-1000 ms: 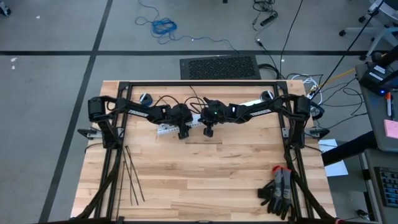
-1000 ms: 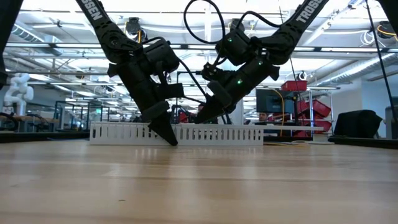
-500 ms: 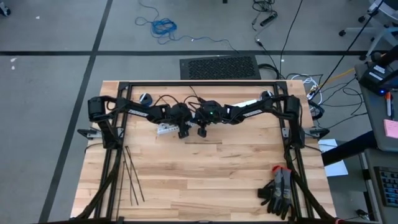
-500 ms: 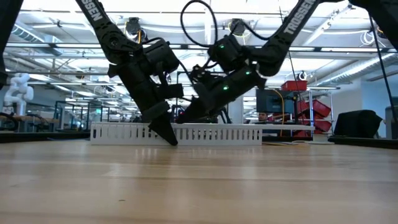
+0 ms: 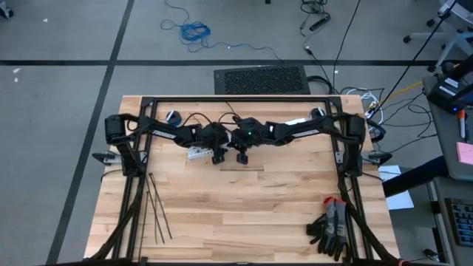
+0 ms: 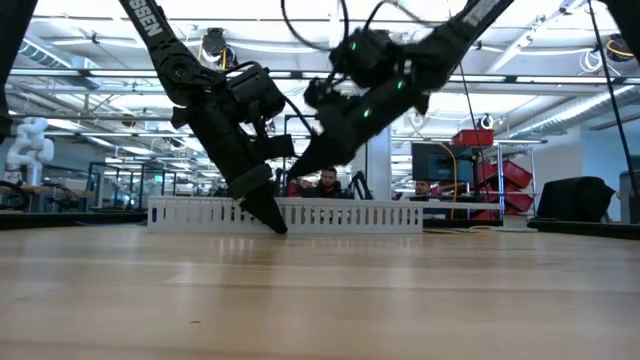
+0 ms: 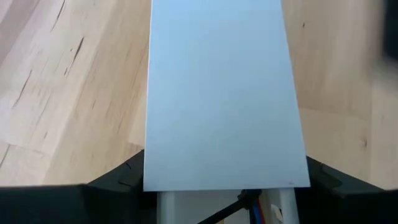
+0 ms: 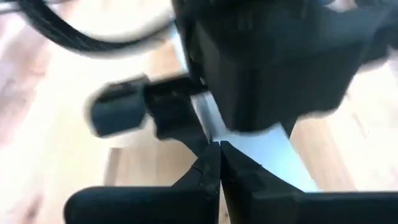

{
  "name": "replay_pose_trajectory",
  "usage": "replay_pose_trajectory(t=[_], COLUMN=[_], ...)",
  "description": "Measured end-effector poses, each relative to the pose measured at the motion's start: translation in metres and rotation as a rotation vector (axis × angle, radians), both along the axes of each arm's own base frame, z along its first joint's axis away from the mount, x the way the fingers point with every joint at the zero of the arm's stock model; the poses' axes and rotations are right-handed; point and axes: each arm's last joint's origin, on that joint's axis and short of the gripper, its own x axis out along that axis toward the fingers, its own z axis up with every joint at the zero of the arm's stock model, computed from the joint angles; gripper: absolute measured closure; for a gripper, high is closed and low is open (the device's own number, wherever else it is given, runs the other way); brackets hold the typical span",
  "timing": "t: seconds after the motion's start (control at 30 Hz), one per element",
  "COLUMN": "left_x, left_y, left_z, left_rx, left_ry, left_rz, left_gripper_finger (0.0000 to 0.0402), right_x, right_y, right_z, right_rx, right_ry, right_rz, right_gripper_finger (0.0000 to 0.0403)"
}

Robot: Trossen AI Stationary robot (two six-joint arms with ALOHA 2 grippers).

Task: Ziptie cables
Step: Close the white cable duct

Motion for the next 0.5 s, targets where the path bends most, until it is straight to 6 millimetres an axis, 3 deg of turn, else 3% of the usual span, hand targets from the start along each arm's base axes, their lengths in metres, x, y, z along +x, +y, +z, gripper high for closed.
replay_pose_trajectory(t=[0.23, 0.5], left_x=[0.000, 0.000], left_y=[0.000, -0.001], left_z=[0.000, 0.000], left_rx=[0.019, 0.005], left_ry=[0.001, -0.002], left_rz=[-0.024, -0.103], left_gripper_finger=[0.0160, 0.0160], right_x=[-0.020, -0.027], right_y=[0.001, -0.004], right_z=[0.013, 0.007], right_rx=[-0.094, -0.098], right_ry=[0.175, 0.268], right_rz=[-0.102, -0.155], right_gripper_finger=[0.0403, 0.0403])
